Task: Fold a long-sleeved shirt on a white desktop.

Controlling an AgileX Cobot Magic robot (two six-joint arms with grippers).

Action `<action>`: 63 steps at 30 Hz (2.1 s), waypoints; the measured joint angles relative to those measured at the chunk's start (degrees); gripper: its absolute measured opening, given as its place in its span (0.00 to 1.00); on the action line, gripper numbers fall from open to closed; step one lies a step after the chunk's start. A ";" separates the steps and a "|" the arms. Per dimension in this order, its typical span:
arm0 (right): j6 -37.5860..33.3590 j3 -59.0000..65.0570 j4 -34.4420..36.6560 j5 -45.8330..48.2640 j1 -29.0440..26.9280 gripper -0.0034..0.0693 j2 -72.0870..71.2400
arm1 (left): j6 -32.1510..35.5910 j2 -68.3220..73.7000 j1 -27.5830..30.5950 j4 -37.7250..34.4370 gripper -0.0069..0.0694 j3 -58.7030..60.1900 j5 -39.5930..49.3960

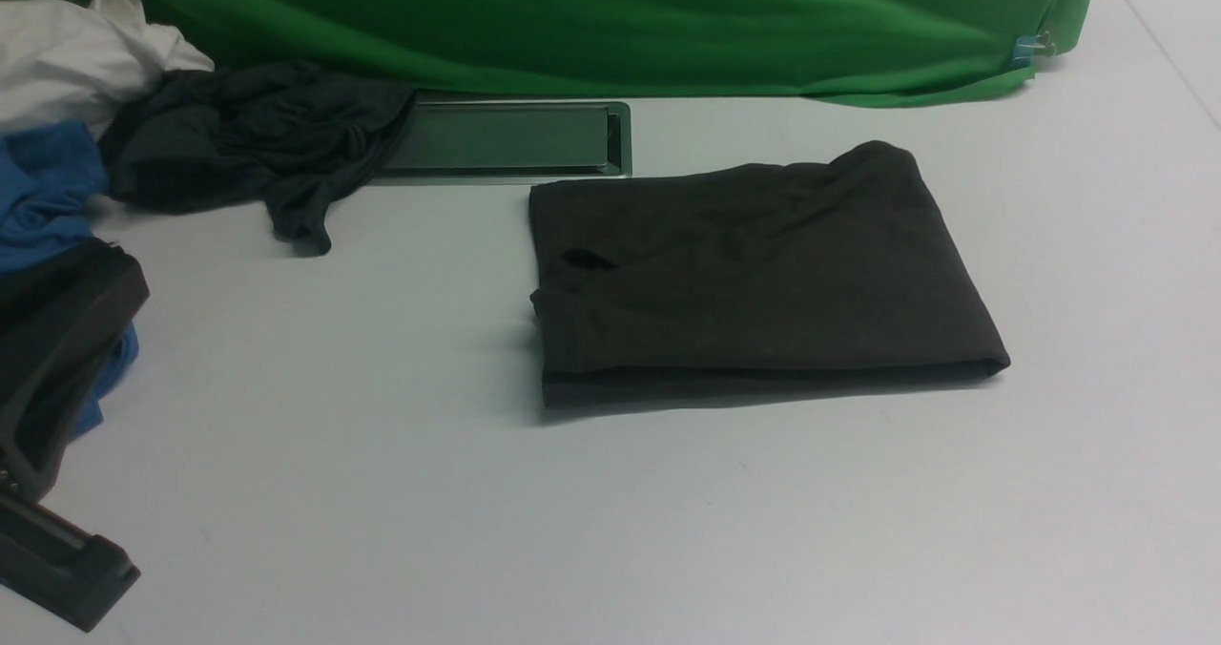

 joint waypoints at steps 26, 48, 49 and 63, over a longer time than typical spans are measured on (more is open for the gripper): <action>0.00 0.00 0.00 0.18 0.00 0.27 0.00 | -6.90 -18.66 23.44 -0.45 0.12 23.17 -6.72; 0.00 0.00 0.00 0.30 0.00 0.34 -0.04 | -10.01 -21.53 24.69 -1.10 0.12 24.61 8.11; 0.00 0.00 0.00 0.30 0.00 0.35 -0.04 | -10.01 -21.53 24.69 -1.10 0.12 24.61 8.11; 0.00 0.00 0.00 0.30 0.00 0.37 -0.04 | -9.84 -21.53 24.69 -1.10 0.12 24.61 8.09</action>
